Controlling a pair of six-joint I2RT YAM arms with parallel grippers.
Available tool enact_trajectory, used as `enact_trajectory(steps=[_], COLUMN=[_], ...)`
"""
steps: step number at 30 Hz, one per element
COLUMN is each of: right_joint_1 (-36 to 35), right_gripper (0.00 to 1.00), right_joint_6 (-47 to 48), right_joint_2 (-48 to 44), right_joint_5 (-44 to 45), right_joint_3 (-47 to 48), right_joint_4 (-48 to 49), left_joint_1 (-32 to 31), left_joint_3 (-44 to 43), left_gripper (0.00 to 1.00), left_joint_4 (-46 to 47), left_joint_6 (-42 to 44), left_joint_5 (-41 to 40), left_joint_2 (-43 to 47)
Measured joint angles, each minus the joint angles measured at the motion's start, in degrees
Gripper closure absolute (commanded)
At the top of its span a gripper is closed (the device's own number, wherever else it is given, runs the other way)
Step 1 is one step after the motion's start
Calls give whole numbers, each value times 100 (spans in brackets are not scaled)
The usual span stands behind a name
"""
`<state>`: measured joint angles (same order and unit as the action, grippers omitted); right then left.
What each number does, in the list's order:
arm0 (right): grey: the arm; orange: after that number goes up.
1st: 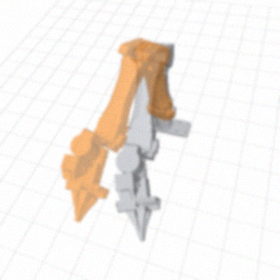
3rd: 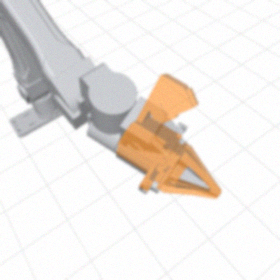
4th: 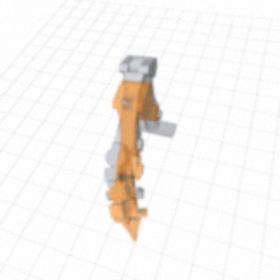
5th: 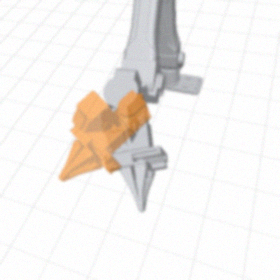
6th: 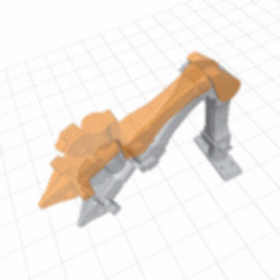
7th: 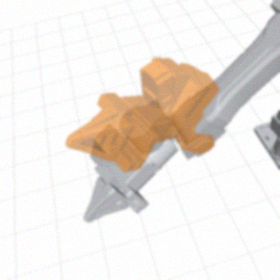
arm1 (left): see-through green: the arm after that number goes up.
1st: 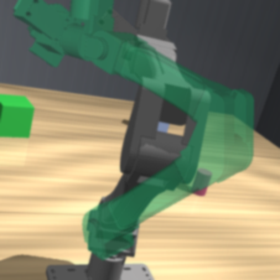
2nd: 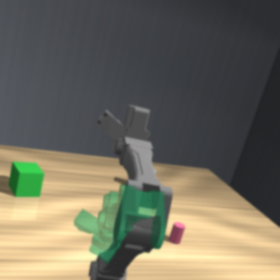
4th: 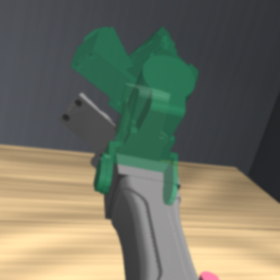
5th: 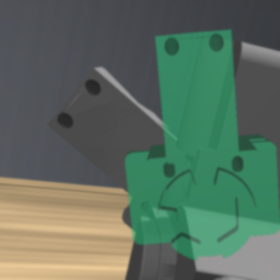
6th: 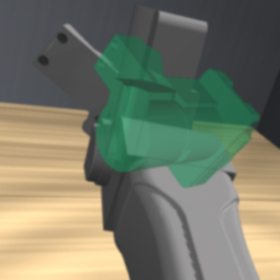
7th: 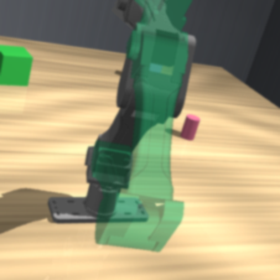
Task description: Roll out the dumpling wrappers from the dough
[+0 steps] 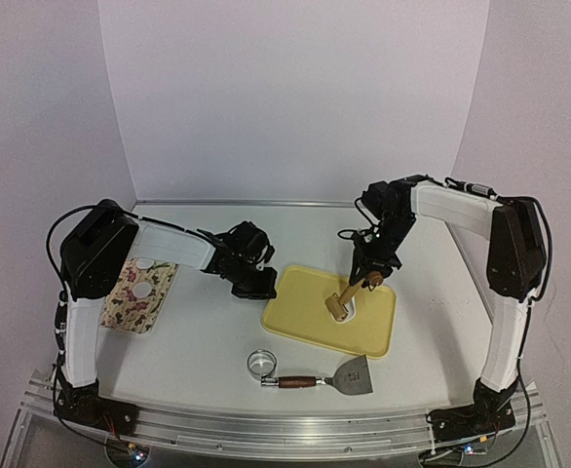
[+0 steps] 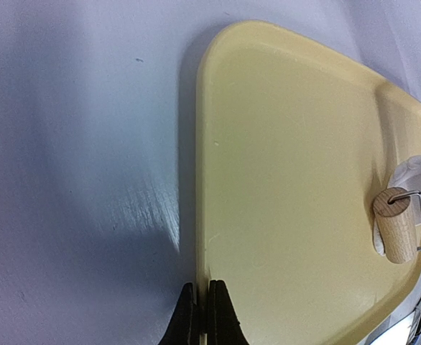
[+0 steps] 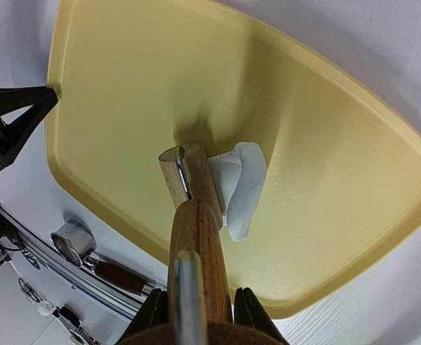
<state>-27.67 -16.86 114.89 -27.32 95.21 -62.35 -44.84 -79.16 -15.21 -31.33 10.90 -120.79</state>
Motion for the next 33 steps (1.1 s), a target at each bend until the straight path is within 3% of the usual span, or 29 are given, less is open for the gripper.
enact_trajectory(steps=[21, 33], right_joint_1=[-60, -439], right_gripper=[100, 100], right_joint_6=[-274, -545], right_joint_2=[-10, -168], right_joint_5=[-32, 553], right_joint_3=[-39, -63], right_joint_4=[88, 165], left_joint_1=[0, 0], left_joint_3=[-106, -106], left_gripper=[100, 100], left_joint_4=[-137, -137], left_joint_6=[3, 4], left_joint_5=[7, 9], left_joint_2=[-39, -39])
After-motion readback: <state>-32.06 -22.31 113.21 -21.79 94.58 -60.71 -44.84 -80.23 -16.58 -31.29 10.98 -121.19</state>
